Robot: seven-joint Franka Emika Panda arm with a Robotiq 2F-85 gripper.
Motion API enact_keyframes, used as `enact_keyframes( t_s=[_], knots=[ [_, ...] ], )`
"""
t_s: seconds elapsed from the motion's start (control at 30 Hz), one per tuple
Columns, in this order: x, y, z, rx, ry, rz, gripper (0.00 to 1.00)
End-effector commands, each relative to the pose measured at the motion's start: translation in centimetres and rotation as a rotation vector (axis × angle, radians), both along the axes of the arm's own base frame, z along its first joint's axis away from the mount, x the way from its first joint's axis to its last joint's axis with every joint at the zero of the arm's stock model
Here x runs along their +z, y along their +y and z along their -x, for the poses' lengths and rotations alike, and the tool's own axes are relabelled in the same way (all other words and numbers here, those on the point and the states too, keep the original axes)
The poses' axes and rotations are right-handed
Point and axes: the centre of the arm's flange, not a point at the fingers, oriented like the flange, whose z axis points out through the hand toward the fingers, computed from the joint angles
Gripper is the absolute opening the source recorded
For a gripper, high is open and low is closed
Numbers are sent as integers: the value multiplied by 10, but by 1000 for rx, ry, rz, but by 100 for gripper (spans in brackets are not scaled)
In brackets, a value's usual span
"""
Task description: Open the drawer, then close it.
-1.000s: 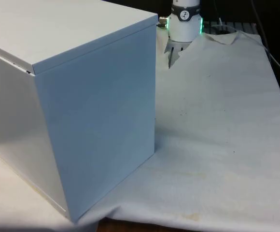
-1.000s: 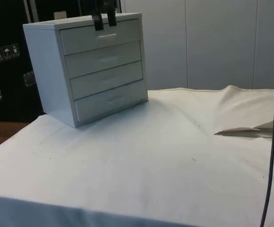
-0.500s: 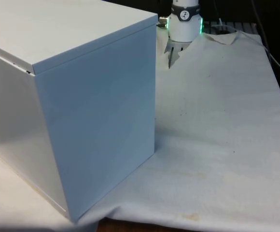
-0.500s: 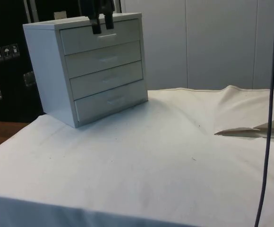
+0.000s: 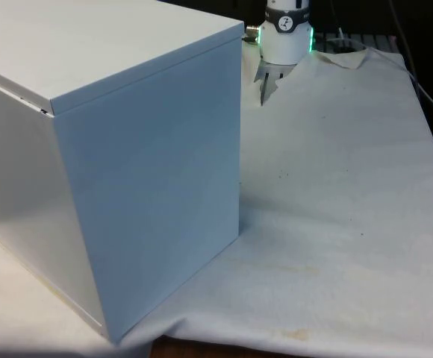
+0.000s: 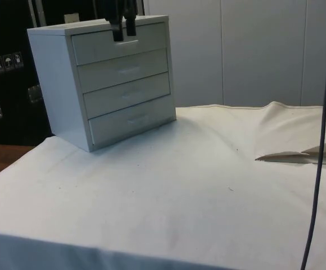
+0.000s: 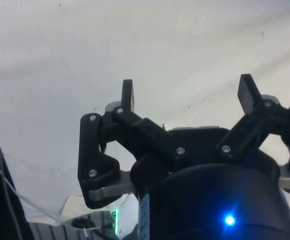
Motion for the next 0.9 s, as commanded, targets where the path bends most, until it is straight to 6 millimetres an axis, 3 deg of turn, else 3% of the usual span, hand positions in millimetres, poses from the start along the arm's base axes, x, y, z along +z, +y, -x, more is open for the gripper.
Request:
enact_keyframes(
  t_s=[0.0,0.87],
  knots=[
    [1,-3,2,10,-17,3,100],
    [8,-24,14,109,-11,119,100]
  ],
)
